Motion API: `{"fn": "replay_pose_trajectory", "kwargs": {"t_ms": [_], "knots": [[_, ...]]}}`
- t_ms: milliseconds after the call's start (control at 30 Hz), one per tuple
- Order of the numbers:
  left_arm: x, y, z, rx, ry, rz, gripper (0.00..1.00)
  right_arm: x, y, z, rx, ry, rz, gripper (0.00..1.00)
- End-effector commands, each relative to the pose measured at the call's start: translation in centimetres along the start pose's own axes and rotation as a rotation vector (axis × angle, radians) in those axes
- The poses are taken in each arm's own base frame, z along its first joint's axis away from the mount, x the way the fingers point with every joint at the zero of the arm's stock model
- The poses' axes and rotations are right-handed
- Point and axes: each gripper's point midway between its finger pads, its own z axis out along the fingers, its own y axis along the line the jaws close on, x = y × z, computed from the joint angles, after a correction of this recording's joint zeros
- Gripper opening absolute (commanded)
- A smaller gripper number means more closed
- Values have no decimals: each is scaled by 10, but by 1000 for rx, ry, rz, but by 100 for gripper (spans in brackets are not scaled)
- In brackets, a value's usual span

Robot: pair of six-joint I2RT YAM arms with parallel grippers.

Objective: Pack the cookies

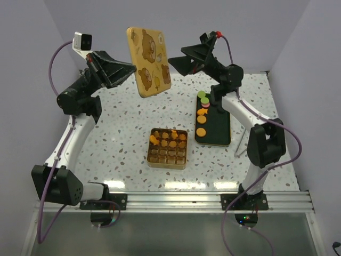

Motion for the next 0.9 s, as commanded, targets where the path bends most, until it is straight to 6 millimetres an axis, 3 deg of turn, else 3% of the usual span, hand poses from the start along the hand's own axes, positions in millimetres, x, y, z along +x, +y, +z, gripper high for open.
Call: {"fn": "replay_pose_trajectory", "kwargs": {"t_ms": [0,100,267,500,733,867], "knots": [[20,-47,-8,145,49,21,0,16,9,9,-57,73,52,96],[21,-43,-12,148,41,12,0,23,7,14,-63,100,59,91],[19,-48,-12,177,34,11,0,24,-17,14,26,109,43,91],[20,-52,-5,151,69,33,0,9,-33,19,43,74,50,91],[22,-54,-7,144,50,43,0,13,-19,25,-36,96,68,84],[21,-50,-9,141,37,39,0,41,-5,36,-110,209,73,72]]}}
